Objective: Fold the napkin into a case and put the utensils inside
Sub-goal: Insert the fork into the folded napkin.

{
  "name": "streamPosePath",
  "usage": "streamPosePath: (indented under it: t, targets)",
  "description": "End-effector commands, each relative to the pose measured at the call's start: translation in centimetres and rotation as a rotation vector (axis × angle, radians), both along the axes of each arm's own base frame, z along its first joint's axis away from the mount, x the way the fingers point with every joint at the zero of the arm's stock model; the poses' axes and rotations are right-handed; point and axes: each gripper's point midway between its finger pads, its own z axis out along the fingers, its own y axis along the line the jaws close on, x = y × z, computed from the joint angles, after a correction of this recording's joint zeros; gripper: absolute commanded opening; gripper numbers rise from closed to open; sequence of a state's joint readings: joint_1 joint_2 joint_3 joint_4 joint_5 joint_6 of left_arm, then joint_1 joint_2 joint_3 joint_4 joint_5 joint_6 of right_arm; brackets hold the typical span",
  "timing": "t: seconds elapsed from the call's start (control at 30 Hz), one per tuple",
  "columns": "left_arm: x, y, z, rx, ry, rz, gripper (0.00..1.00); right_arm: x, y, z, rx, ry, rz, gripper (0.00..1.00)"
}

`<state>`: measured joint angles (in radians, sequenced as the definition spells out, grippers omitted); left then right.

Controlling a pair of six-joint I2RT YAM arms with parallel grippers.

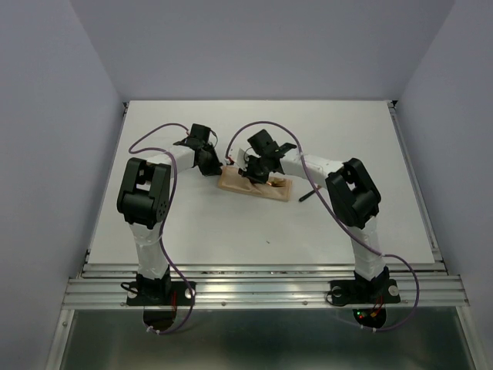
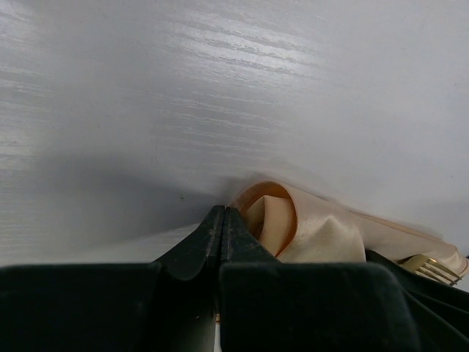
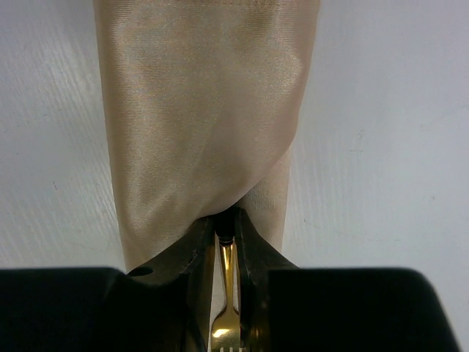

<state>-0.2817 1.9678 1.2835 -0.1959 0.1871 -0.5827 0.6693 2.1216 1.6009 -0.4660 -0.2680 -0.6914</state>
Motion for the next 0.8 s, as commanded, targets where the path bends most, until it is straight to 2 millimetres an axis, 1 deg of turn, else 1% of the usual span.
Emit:
streamPosePath:
  t: [0.0, 0.17, 0.4, 0.47, 0.63, 0.77]
  targets:
    - [0.4, -0.6, 0.2, 0.002, -0.011, -0.033, 0.04, 1.3, 1.5, 1.4, 0.026, -0.060, 0.024, 0.01]
    - [0.4, -0.6, 0.4, 0.004, -0.015, -0.041, 0.04, 1.8, 1.4, 1.1, 0.011, -0.072, 0.020, 0.01]
    - [0.3, -0.6, 0.6, 0.004, -0.019, -0.045, 0.04, 2.3, 1.3, 1.4, 0.000, -0.092, 0.012, 0.01]
    - [0.2, -0.5, 0.5, 0.005, -0.017, -0.047, 0.04, 2.4, 1.3, 1.8, 0.000, -0.104, 0.010, 0.01]
    - [0.2, -0.6, 0.3, 0.002, -0.013, -0.049, 0.04, 2.5, 1.4, 2.2, 0.005, -0.111, 0.018, 0.01]
    - [0.2, -0.7, 0.3, 0.000, -0.013, -0.054, 0.04, 2.7, 1.6, 2.0, 0.002, -0.111, 0.024, 0.01]
